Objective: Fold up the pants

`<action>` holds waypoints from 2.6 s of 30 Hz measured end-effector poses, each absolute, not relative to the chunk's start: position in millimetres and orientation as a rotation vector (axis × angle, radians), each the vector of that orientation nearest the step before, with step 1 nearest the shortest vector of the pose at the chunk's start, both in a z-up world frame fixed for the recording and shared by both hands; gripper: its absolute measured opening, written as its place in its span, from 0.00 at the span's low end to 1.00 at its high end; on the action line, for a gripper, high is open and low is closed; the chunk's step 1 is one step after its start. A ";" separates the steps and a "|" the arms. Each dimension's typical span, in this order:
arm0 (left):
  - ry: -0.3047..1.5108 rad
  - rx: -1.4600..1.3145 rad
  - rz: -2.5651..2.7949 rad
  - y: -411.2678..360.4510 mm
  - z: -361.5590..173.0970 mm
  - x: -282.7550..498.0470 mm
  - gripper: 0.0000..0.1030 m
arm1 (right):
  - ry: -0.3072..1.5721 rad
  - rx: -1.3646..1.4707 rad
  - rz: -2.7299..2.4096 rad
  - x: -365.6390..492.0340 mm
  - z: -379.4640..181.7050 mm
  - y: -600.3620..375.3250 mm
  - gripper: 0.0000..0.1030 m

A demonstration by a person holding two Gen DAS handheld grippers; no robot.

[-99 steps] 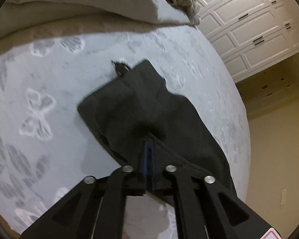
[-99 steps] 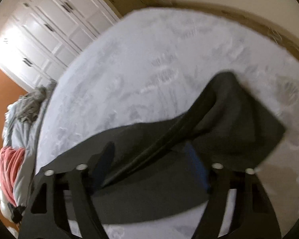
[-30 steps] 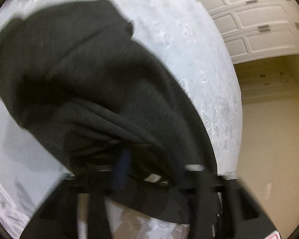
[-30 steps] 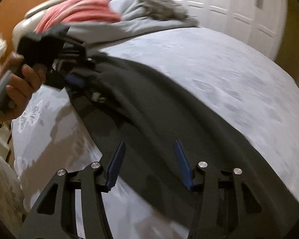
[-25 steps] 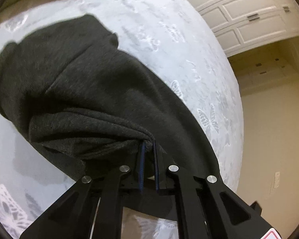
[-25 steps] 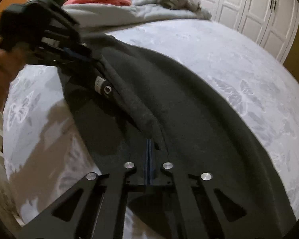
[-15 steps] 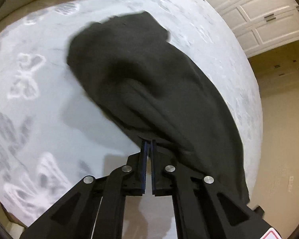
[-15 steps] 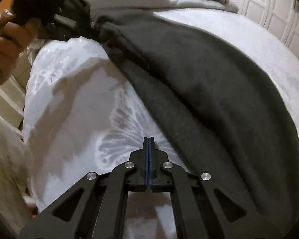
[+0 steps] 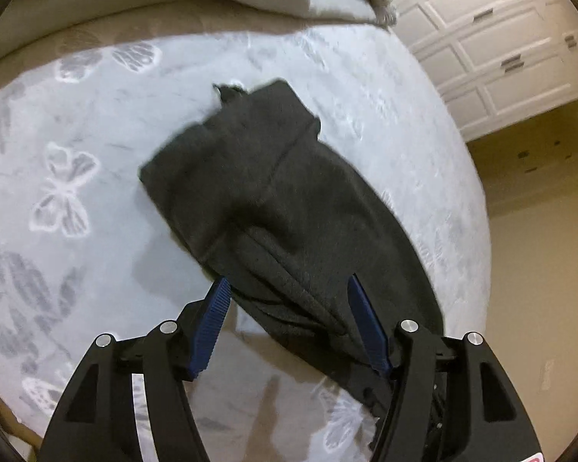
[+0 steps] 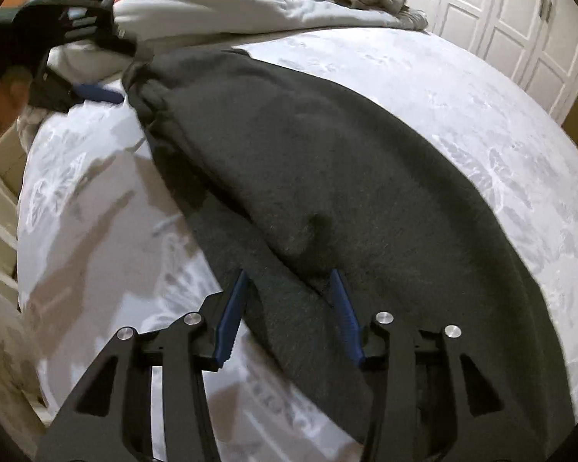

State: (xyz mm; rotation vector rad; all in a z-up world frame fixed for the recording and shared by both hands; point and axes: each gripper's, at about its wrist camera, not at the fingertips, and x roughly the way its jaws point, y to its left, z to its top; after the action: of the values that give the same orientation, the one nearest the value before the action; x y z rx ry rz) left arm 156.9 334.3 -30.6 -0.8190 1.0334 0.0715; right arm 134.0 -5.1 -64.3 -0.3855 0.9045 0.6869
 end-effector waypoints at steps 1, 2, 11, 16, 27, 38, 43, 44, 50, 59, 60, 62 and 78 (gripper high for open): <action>1.048 -0.796 0.076 331.2 -32.2 157.4 0.59 | 0.914 -0.343 0.704 137.0 -63.5 -9.1 0.40; 1.064 -0.779 0.080 327.0 -36.3 161.4 0.59 | 0.922 -0.306 0.720 140.1 -62.0 -10.7 0.40; 1.074 -0.831 0.032 331.5 -51.0 176.1 0.04 | 0.919 -0.293 0.675 146.2 -64.4 -26.1 0.01; 0.967 -0.830 -0.020 344.5 -8.9 153.4 0.04 | 0.836 -0.263 0.766 120.5 -27.5 -25.7 0.00; 1.080 -0.740 0.099 341.8 -35.2 148.4 0.11 | 0.891 -0.186 0.787 101.8 -22.7 -61.8 0.07; 1.097 -0.497 0.008 262.0 -21.6 167.9 0.24 | 0.943 -0.120 0.561 239.0 -13.1 -39.7 0.26; 1.220 -0.466 0.033 257.7 -58.8 176.1 0.24 | 0.955 -0.223 0.546 271.6 -42.4 7.1 0.60; 1.220 -0.476 0.019 260.4 -57.9 175.9 0.24 | 0.968 -0.238 0.545 275.3 -49.8 13.7 0.60; 1.209 -0.475 -0.008 267.5 -56.8 176.5 0.24 | 0.912 -0.074 0.638 294.2 -34.5 0.0 0.06; 1.166 -0.373 0.062 254.8 -43.6 185.9 0.26 | 0.892 0.017 0.584 307.6 -33.0 -22.4 0.11; 1.132 -0.411 0.077 265.0 -36.0 183.8 0.31 | 0.889 0.020 0.595 304.8 -26.9 -20.7 0.19; 1.050 -0.497 0.140 294.4 -19.8 179.5 0.46 | 0.886 -0.002 0.593 299.6 -19.4 -13.0 0.27; 0.887 -0.613 0.424 379.0 -12.4 167.4 0.44 | 0.873 -0.078 0.197 126.1 13.5 -219.3 0.45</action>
State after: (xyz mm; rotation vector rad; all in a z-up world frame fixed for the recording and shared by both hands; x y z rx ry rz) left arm 167.4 379.0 -12.4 -0.6133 0.8867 0.4241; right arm 126.1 -219.3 13.5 -0.0781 0.8726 0.1971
